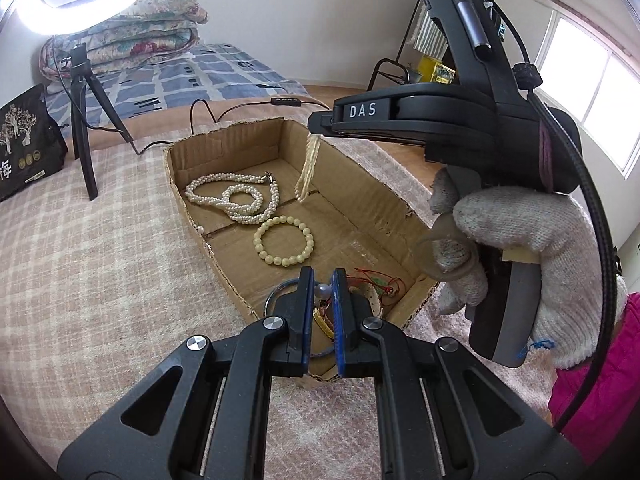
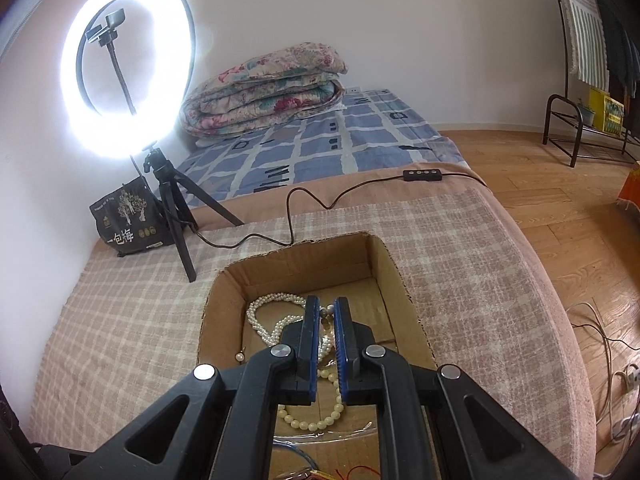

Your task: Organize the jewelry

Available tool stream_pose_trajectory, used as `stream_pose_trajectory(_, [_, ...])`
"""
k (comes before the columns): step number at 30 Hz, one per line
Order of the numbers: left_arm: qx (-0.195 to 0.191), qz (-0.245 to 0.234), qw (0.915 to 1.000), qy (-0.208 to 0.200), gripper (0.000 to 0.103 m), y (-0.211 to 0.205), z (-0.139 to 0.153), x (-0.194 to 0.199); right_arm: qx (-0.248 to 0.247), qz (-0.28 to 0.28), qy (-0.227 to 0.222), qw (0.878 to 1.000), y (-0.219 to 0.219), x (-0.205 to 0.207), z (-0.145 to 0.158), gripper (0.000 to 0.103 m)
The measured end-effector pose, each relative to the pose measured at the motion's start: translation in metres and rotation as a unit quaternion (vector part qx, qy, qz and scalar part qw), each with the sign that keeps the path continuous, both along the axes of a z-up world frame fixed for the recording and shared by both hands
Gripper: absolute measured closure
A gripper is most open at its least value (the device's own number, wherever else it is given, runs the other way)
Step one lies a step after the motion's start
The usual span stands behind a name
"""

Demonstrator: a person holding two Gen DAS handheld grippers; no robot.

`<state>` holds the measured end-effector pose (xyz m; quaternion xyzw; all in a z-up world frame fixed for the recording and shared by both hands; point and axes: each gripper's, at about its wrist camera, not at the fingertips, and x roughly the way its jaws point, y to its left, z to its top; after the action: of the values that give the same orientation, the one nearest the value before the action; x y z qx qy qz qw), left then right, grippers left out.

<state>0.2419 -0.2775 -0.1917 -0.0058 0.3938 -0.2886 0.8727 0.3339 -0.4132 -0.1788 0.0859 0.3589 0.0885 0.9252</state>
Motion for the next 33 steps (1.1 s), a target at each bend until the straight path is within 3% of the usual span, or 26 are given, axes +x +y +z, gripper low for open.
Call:
stream_pose_trajectory(3, [0.005, -0.002, 1.0, -0.005, 0.096, -0.001, 0.001, 0.0, 0.0, 0.0, -0.003, 1.0, 0.003, 0.001, 0.002, 0.094])
stream_pose_trajectory(6, [0.008, -0.002, 0.9999, -0.008, 0.096, -0.001, 0.003, -0.001, -0.006, 0.006, -0.005, 1.0, 0.008, 0.0, 0.004, 0.07])
stream_pose_trajectory(7, [0.011, -0.002, 0.9999, -0.008, 0.089, -0.001, 0.003, -0.002, -0.013, 0.003, -0.006, 1.0, 0.01, 0.0, 0.004, 0.058])
stream_pose_trajectory(8, [0.012, -0.003, 0.9999, -0.008, 0.07, 0.0, 0.004, -0.002, -0.018, 0.001, -0.006, 1.0, 0.012, -0.001, 0.005, 0.044])
stream_pose_trajectory(10, [0.008, 0.0, 0.9999, -0.013, 0.049, 0.001, 0.005, -0.004, -0.027, -0.003, -0.01, 1.0, 0.014, -0.002, 0.006, 0.024])
stream_pose_trajectory(11, [0.008, 0.001, 0.9998, -0.018, 0.049, 0.002, 0.006, -0.005, -0.033, -0.007, -0.014, 0.999, 0.015, -0.003, 0.007, 0.016])
stream_pose_trajectory(17, [0.019, 0.004, 0.9995, -0.024, 0.045, 0.003, 0.009, -0.006, -0.044, -0.027, -0.024, 0.998, 0.013, -0.005, 0.015, 0.002])
stream_pose_trajectory(33, [0.018, 0.009, 0.9989, -0.043, 0.043, 0.017, 0.027, -0.019, -0.059, -0.031, -0.037, 0.997, 0.02, -0.023, 0.038, 0.002])
